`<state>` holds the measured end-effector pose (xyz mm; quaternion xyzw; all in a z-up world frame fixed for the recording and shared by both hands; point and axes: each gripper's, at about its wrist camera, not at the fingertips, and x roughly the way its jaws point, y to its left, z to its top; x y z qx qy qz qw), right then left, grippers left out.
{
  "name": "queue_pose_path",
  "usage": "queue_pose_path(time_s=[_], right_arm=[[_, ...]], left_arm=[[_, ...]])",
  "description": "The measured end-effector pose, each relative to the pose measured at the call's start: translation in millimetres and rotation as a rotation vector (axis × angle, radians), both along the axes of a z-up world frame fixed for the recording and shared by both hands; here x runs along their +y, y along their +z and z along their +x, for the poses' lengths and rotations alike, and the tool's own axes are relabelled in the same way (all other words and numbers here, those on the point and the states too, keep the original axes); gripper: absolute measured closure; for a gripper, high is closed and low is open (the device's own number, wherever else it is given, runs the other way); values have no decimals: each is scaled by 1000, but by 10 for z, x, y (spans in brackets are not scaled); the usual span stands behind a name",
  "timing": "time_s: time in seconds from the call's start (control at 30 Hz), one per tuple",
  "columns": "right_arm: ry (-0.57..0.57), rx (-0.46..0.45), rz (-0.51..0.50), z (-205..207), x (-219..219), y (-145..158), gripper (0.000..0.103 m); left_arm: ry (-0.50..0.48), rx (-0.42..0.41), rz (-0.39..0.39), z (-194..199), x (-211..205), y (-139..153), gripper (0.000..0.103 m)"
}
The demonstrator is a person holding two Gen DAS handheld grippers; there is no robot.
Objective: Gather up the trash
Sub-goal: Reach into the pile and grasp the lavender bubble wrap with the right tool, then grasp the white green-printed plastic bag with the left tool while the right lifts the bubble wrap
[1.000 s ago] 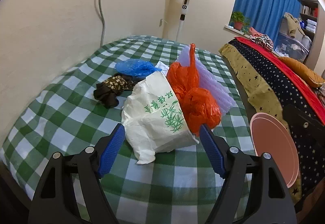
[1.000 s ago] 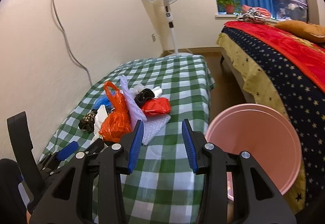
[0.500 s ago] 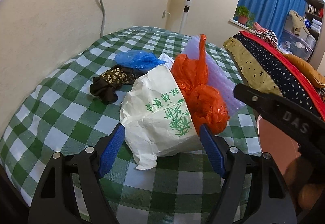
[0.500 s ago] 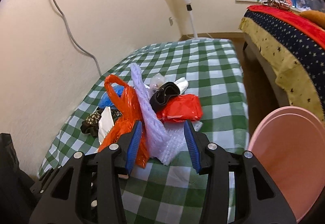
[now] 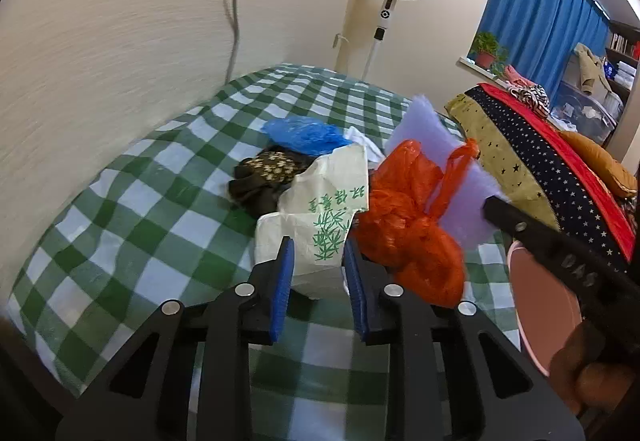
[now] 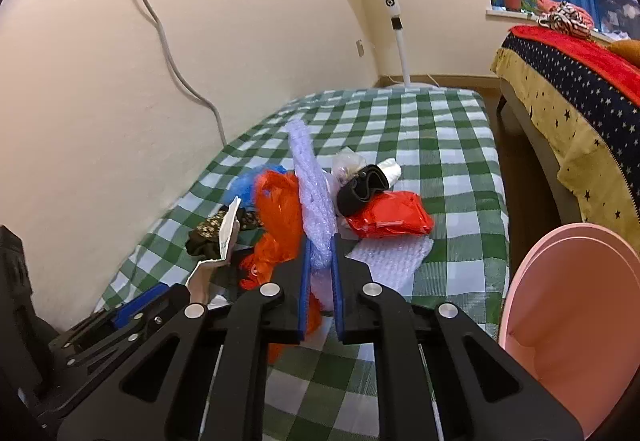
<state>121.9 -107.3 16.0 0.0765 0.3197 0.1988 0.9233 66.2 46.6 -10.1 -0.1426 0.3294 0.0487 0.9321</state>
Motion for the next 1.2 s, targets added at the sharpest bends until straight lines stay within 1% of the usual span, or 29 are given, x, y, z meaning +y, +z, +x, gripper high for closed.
queue_pose_path(time_s=[0.03,0.1,0.2,0.4,0.6,0.8,0.97,1.07,1.2], right_arm=[[-1,-6,-2,-25,-2,27,93],[-4,-18,-5,-93,-12,85,93],[-14,-35,-12,-188,-44,168,93],[-24,-66,-19,-372,-105,325,93],[-46,-92,-20,-536,-192,499,93],[-66,-94,-32,-707,-318,584,93],[-76,-94,-25,-845,-425,648,93],[-86,-99,-18,-902,-512,708,93],[-108,-106,-12,-963,-662,798,93]], left_arm=[[-1,-3,-3,-20,22,5,88],[-3,-12,-3,-54,58,35,98],[2,-37,0,-137,115,96,101],[-7,-71,-17,-257,166,192,102],[-39,-111,-2,-363,124,308,102],[-56,-128,3,-446,110,353,102],[-60,-130,-46,-484,193,346,103],[-79,-143,-67,-513,186,378,103],[-115,-173,-46,-565,100,459,103]])
